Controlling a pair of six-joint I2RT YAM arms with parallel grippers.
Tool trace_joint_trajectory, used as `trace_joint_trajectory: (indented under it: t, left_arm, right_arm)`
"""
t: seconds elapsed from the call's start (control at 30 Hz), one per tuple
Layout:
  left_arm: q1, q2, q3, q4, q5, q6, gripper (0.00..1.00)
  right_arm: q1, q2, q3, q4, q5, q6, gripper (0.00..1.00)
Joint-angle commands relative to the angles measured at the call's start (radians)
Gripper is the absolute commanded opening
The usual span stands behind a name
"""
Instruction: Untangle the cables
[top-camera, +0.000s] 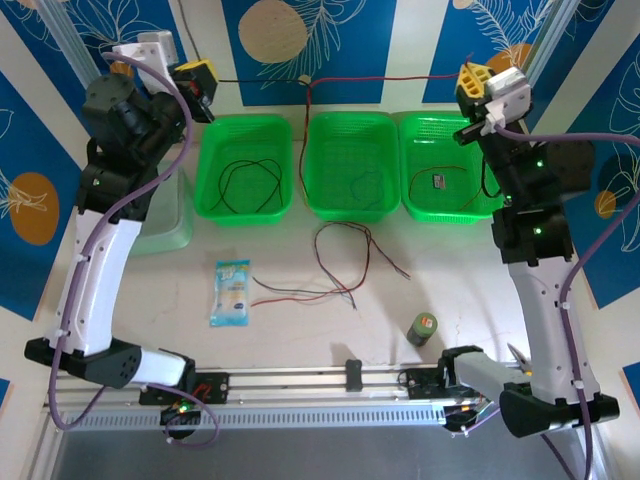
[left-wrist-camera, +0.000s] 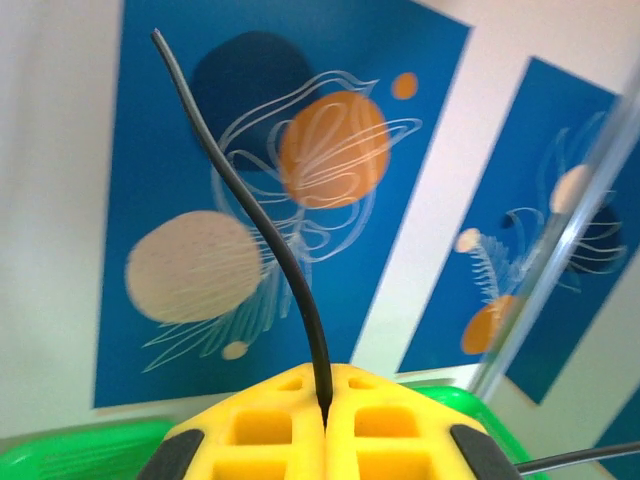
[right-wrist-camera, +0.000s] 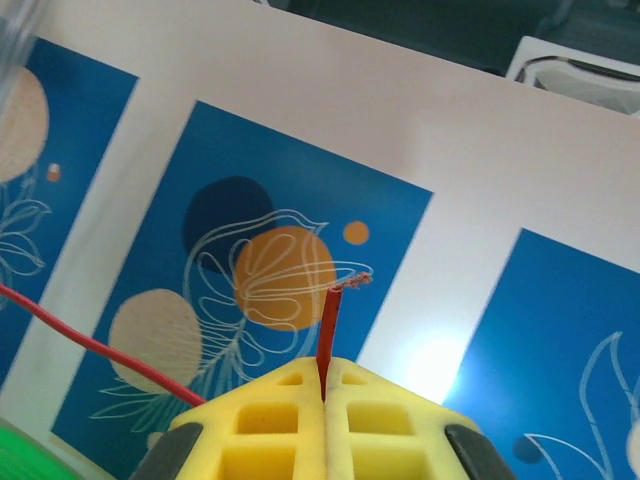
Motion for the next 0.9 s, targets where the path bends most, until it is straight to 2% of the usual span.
trace_joint_trajectory:
  t: [0.0,0.17,0.37,0.47,0.67,0.87]
  left_arm:
    - [0.077,-0.028,-0.032,-0.016,-0.005,-0.015,0.0]
    - [0.185,-0.052,-0.09,0.006,0.04,-0.073,0.0]
    - [0.355,-0.107,-0.194,0.049,0.094,-0.188,0.0]
    - [0.416,-0.156,-0.284,0.131,0.106,-0.266,0.0]
    - [0.453,-0.193,-0.317,0.124,0.073,-0.281,0.0]
    - [0.456,-0.209,-0.304,0.207,0.186,-0.362,0.0]
  right_arm:
    - [-0.06,-0.02,0.044,0.002,0.019,-0.023,0.0]
    - [-0.127,-0.028,0.034,0.009,0.019,-0.019,0.0]
    - [-0.166,-0.013,0.062,0.021,0.035,-0.029,0.0]
    - [-0.173,-0.008,0.065,0.046,0.047,-0.014,0.0]
    - [-0.179,-0.001,0.073,0.072,0.08,-0.004,0.0]
    - [-0.184,0.004,0.083,0.059,0.043,0.021,0.0]
